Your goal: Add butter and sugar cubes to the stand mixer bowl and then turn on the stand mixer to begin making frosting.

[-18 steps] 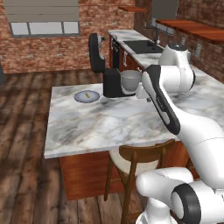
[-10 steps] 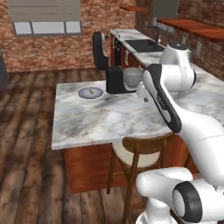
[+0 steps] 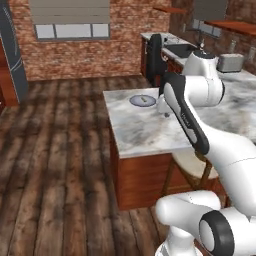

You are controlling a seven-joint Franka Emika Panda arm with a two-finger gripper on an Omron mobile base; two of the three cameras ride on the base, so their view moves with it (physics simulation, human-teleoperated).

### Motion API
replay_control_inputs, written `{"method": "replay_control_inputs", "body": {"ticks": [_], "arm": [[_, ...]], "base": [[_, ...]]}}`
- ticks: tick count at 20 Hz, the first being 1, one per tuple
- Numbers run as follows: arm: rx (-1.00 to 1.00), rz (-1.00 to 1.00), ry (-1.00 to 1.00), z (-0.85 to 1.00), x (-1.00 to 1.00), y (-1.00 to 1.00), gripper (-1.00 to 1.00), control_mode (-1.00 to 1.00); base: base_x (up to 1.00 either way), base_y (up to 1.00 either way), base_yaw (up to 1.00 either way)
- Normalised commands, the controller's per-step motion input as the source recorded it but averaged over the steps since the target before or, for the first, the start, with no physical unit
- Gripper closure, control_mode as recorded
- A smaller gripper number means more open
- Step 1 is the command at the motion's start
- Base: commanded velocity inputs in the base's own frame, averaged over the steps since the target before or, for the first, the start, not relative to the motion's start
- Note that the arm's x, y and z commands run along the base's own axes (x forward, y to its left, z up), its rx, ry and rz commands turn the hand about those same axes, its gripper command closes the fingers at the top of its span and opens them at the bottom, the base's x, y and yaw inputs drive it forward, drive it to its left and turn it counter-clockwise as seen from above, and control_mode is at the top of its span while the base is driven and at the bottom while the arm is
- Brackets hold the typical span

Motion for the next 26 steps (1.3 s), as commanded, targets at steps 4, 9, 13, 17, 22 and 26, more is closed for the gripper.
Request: {"method": "replay_control_inputs", "body": {"ticks": [4, 9, 13, 17, 22, 26], "arm": [[0.0, 0.0, 0.0, 0.0, 0.0, 0.0, -1.0, 1.0], [0.0, 0.0, 0.0, 0.0, 0.0, 0.0, -1.0, 1.0], [0.0, 0.0, 0.0, 0.0, 0.0, 0.0, -1.0, 1.0], [0.0, 0.0, 0.0, 0.0, 0.0, 0.0, -1.0, 1.0], [0.0, 0.0, 0.0, 0.0, 0.0, 0.0, -1.0, 1.0], [0.0, 0.0, 0.0, 0.0, 0.0, 0.0, -1.0, 1.0]], "base": [[0.05, 1.0, 0.0], [0.19, 1.0, 0.0], [0.48, 0.99, 0.0], [0.85, 0.83, -0.01], [1.0, 0.56, -0.04], [1.0, 0.25, -0.06]]}}
